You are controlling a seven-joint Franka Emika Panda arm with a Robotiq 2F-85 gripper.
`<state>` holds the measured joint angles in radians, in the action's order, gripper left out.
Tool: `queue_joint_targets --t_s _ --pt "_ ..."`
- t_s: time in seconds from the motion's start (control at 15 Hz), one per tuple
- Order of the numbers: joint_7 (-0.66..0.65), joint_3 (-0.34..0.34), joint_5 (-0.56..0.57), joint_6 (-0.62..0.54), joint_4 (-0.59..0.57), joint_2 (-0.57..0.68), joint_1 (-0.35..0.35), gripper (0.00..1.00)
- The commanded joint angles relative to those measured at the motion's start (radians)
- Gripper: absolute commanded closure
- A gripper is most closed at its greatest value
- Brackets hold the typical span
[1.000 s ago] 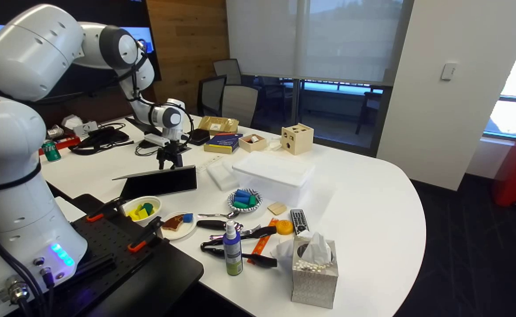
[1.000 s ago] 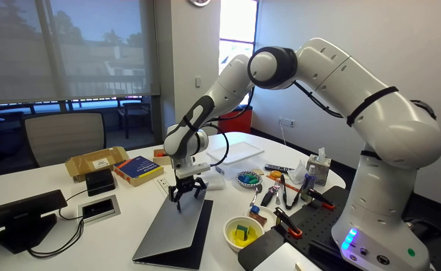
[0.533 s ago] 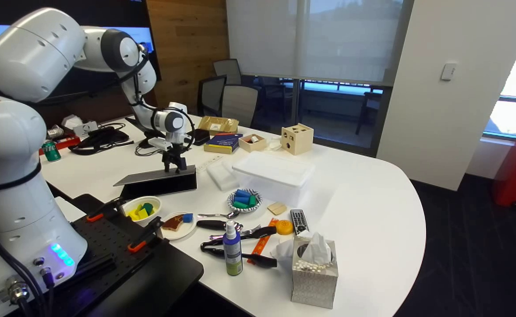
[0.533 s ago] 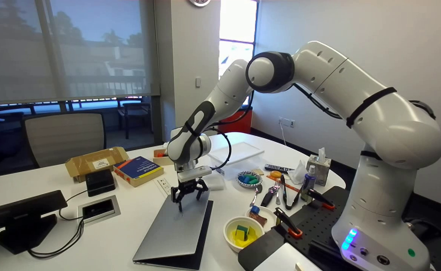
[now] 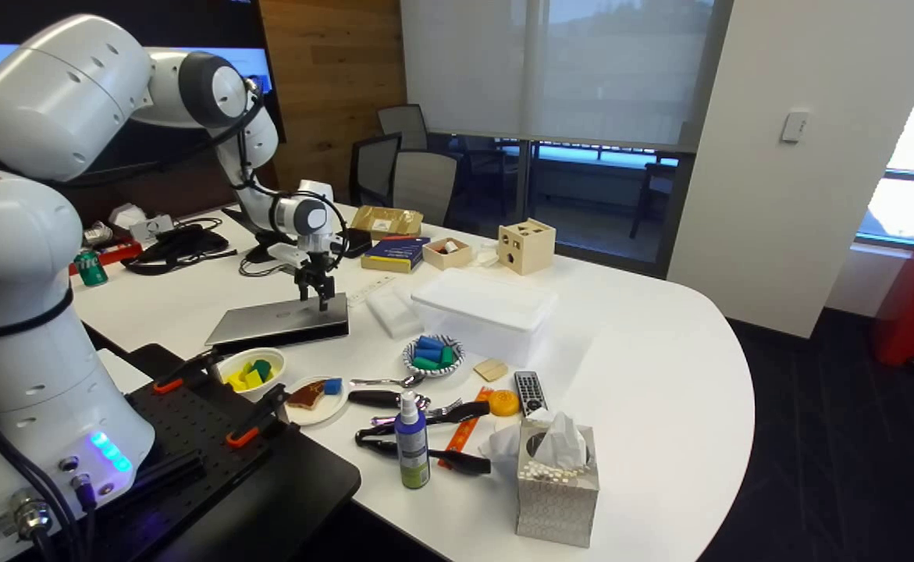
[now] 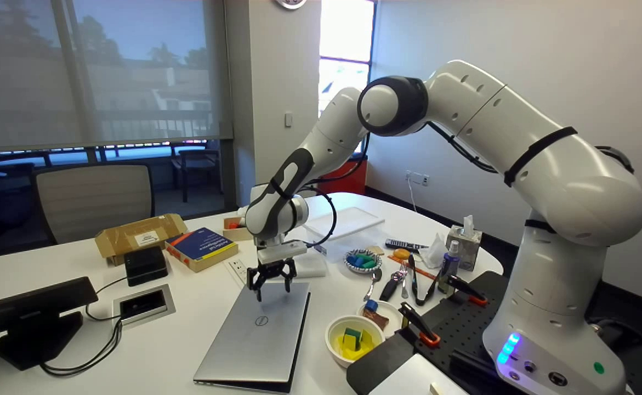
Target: Close the laptop.
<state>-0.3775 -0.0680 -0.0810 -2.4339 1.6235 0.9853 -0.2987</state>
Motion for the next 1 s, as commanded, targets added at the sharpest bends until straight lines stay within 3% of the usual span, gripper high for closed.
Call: queue_joint_targets --t_s 0.0,0.27,0.47,0.93 --pt "-0.015 0.032 0.032 0.004 0.116 -0.181 -0.03 0.0" --pt "-0.041 0.067 0.105 0.074 0.196 -0.366 -0.066 0.0" --pt "-0.024 0.055 0.146 0.147 0.249 -0.494 -0.059 0.0" --pt "0.015 0.011 0.151 0.173 0.309 -0.624 -0.016 0.0"
